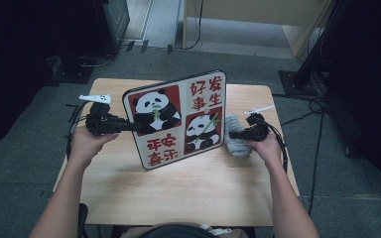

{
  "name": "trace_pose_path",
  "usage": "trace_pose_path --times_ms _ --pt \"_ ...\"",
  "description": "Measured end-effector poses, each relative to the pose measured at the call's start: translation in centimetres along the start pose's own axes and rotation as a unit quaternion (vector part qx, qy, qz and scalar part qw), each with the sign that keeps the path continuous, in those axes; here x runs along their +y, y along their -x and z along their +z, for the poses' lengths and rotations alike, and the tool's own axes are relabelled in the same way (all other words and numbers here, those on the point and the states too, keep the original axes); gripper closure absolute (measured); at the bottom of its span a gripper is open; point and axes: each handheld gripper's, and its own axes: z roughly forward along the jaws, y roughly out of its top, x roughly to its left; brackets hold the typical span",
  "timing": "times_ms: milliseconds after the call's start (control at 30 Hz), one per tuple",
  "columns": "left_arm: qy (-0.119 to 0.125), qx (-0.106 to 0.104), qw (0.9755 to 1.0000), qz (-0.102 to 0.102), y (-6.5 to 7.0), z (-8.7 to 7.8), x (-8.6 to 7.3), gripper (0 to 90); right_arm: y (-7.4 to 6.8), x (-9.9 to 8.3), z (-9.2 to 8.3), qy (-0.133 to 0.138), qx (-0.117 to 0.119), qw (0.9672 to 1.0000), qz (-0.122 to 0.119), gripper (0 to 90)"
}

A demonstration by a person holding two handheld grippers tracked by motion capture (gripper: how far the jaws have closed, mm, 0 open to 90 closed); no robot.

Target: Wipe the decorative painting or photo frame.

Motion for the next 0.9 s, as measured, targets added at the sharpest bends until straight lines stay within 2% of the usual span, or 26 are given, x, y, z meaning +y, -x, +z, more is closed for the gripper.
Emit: trace_pose_path --times_ms 100,200,300,667,833,900 --pt "0.000 0.000 1.0000 0.000 0.0 0.0 0.0 75.8 0.5 0.2 -0.5 0.012 -0.016 0.9998 -0.001 68.0" --pt "0.000 0.000 1.0000 -0.001 0.0 0.0 0.0 75.8 1.2 0.3 -0.9 0.026 -0.025 0.9993 0.013 68.0" --pt "0.000 0.001 1.0000 -0.001 0.0 0.0 0.0 75.8 2.1 0.5 -1.2 0.042 -0.030 0.9985 0.016 68.0" --pt "0.003 0.004 1.0000 -0.004 0.0 -0.1 0.0 75.5 5.1 1.7 -0.3 0.033 -0.064 0.9969 0.033 67.7" --pt "0.006 0.006 1.0000 -0.006 0.1 -0.1 -0.1 75.4 6.2 1.9 0.5 0.035 -0.089 0.9948 0.035 67.7" --pt "0.006 0.006 0.9999 -0.006 0.1 -0.1 -0.1 75.3 6.6 2.0 0.8 0.026 -0.095 0.9943 0.041 67.5"
